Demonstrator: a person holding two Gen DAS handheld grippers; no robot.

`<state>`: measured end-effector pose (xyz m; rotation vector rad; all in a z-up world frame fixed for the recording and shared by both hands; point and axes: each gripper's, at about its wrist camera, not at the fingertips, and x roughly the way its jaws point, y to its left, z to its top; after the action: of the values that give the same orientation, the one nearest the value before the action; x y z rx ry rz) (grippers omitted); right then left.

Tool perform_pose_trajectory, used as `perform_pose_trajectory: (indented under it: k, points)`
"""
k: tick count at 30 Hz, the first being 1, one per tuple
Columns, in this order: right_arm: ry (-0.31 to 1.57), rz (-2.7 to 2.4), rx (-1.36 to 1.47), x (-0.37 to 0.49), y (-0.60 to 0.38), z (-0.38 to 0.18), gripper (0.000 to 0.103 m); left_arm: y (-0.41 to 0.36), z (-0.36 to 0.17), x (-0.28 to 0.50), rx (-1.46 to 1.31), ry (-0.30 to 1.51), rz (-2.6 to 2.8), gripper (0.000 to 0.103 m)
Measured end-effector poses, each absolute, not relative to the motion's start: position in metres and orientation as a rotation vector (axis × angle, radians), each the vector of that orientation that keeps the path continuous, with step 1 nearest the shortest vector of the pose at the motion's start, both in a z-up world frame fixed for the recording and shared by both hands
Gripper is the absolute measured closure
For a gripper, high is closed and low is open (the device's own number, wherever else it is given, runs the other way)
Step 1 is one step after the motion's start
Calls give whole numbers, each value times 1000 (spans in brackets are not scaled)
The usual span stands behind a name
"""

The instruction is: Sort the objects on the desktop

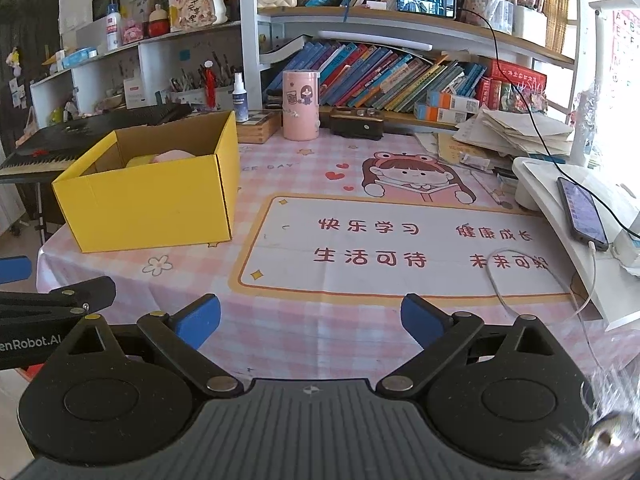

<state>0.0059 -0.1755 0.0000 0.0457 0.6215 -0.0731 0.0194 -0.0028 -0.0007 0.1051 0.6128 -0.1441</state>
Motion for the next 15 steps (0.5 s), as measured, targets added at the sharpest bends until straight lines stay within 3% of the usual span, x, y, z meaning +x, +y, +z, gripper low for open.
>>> perform_pose_trajectory:
  k: [15]
  points:
    - [635, -73, 45, 6, -175, 1, 5, -4, -2, 18, 110, 621, -143, 6]
